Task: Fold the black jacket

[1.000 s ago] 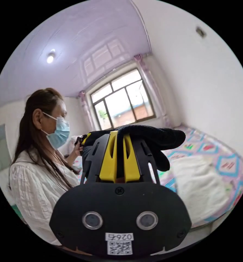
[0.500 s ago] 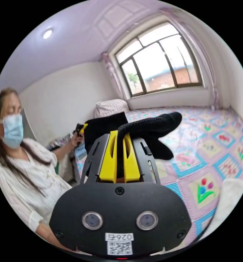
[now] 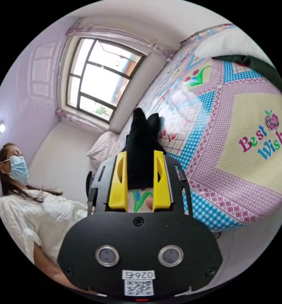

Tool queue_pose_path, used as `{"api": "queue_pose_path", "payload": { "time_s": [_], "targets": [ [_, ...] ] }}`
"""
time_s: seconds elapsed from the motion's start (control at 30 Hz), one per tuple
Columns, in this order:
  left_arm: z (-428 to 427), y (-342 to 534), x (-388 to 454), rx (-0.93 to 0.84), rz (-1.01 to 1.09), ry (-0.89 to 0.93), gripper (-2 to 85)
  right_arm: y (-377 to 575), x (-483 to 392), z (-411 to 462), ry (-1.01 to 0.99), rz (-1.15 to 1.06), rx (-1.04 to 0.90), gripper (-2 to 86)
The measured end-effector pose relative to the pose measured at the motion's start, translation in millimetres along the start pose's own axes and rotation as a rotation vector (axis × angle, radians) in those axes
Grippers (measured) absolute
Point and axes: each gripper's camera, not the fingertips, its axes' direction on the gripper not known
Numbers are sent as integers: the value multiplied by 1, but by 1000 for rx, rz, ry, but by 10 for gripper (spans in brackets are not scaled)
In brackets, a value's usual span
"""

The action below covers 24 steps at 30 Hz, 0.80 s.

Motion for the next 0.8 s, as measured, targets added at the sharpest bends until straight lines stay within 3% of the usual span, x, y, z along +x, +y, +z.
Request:
{"api": "queue_pose_path", "payload": {
  "time_s": [0.13,0.27,0.37,0.43,0.5,0.6,0.7,0.77,0.8],
  "targets": [
    [67,-43,104,-112,343,-254,234,-50,-3,45,112,-70,-59,196],
    [147,-62,175,-210,573,-374,234,-123,-18,111,232,-187,-116,217],
    [221,-68,199,-392,636,-463,75,-167,-14,178,332,-217,-259,156],
    [261,-69,195,-542,520,-603,16,-180,-7,220,354,-227,-424,84],
    [253,-64,206,-519,532,-511,9,-187,-11,230,430,-267,-458,44],
    [187,-43,236,-423,641,-181,3,-182,-38,186,365,-401,-345,13],
    [110,1,250,-524,751,236,1,-157,-54,111,94,-543,-258,-5],
    [75,36,244,-668,744,303,1,-131,-49,54,-265,-619,-344,-2],
    [56,56,228,-742,678,284,1,-124,-45,41,-306,-625,-378,3]
  ]
}}
